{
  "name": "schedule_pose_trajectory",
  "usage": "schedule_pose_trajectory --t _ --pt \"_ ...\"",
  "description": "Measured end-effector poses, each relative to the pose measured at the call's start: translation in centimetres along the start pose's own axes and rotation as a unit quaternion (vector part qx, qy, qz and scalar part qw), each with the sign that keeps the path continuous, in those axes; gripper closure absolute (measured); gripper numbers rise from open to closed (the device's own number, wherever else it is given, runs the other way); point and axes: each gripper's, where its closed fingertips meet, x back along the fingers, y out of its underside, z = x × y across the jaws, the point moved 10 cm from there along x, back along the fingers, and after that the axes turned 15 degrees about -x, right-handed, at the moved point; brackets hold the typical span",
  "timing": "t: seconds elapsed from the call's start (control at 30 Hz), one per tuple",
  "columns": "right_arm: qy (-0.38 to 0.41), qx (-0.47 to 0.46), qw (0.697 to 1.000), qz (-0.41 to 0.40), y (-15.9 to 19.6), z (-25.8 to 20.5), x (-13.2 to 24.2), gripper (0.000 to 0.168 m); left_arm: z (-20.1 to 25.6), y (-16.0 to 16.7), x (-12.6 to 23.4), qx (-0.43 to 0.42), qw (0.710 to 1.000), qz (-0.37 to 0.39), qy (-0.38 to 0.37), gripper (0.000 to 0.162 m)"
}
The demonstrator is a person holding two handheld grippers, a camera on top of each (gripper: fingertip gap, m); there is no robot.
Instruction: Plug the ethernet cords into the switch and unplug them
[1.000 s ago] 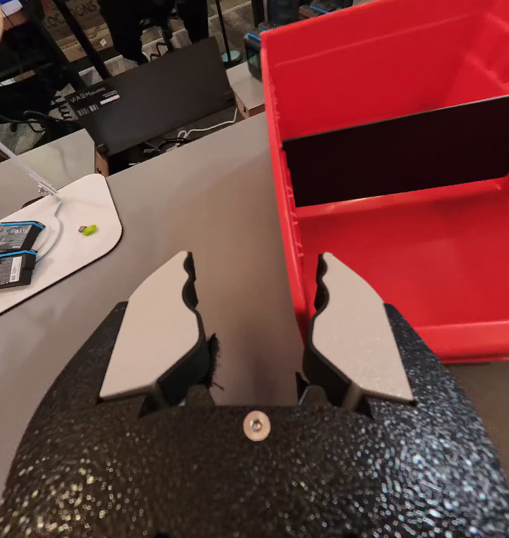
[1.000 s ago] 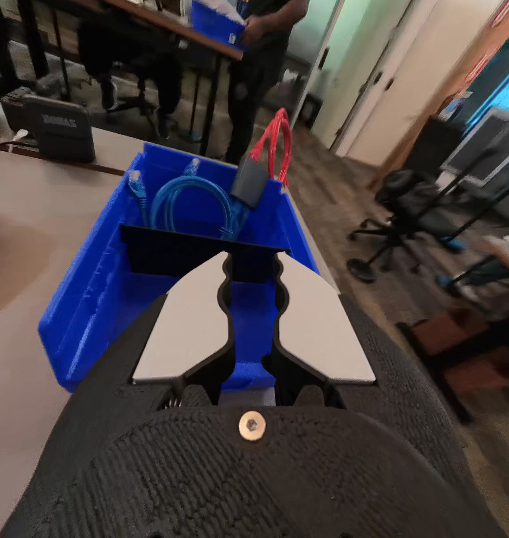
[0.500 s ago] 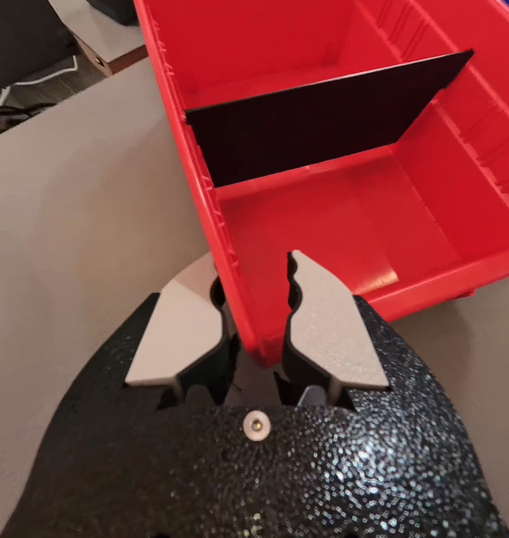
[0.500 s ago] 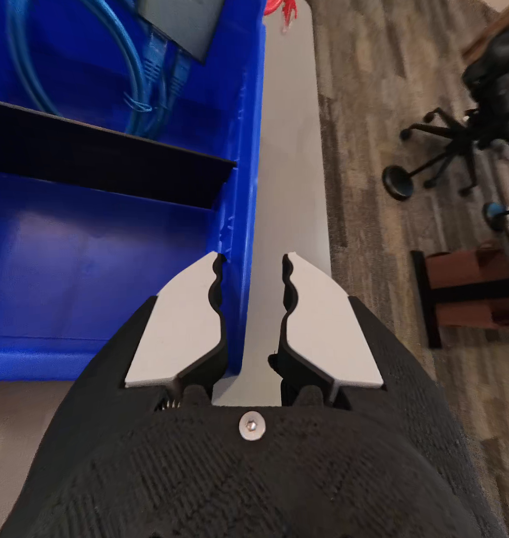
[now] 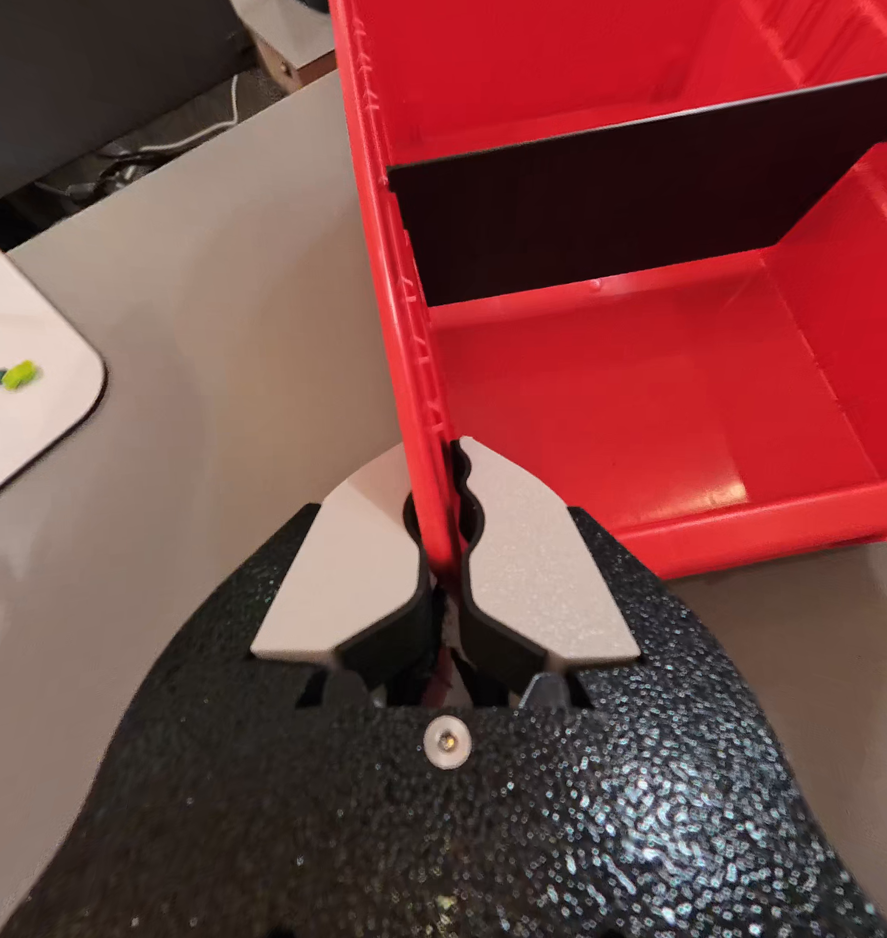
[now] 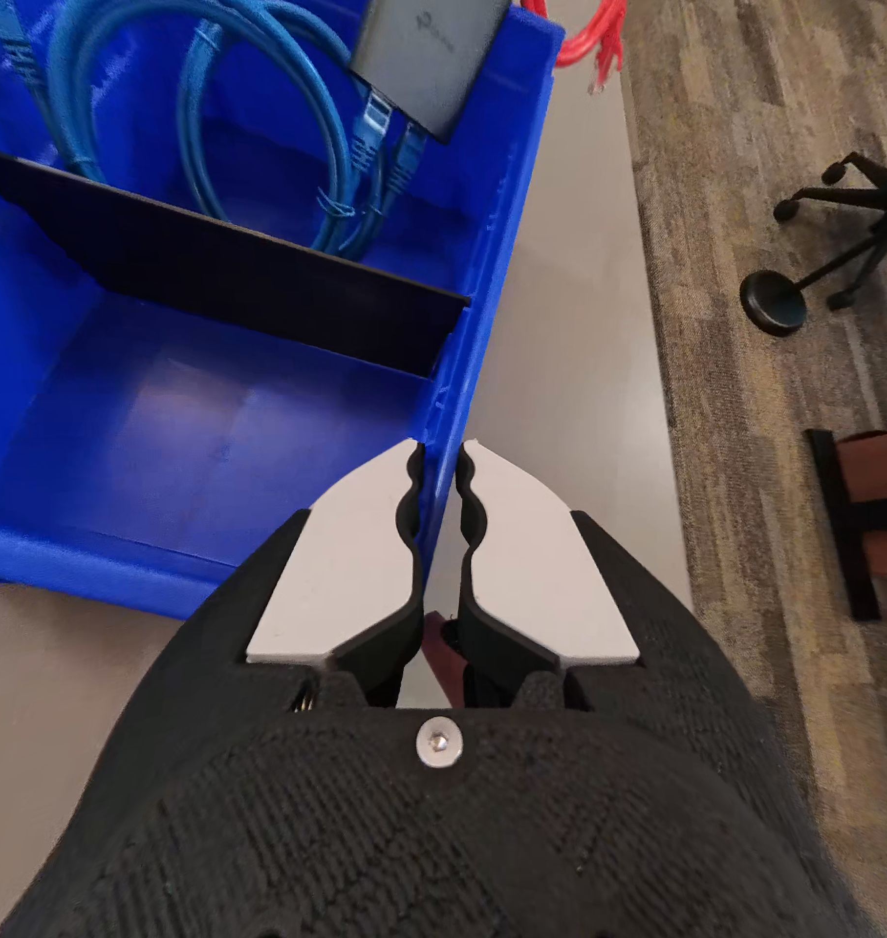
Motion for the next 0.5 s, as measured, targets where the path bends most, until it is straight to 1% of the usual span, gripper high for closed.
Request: schedule_pose_trajectory --t 0.13,0.23,0.3,0.4,0.5 --pt "-0.002 -0.025 0.999 0.025 1.2 -2.3 1.0 0.159 -0.3 2.6 3.3 0.008 1.0 -0.014 -0.015 0.157" --pt "-0.008 -0.039 0.998 0.041 2.1 -5.0 1.7 0.158 -0.3 4.7 5.8 0.017 0.999 -0.021 -0.03 0.157" --pt "-0.017 -0.043 0.998 0.05 2.6 -7.3 2.1 0.156 -0.2 6.1 7.4 0.031 0.998 -0.023 -0.04 0.157" --pt "-0.041 -0.028 0.997 0.058 3.5 -11.3 2.9 0.147 0.1 8.0 9.6 0.049 0.997 -0.027 -0.058 0.157" --pt "-0.072 -0.028 0.994 0.073 4.4 -15.0 3.5 0.146 0.6 9.8 11.8 0.07 0.994 -0.027 -0.074 0.157"
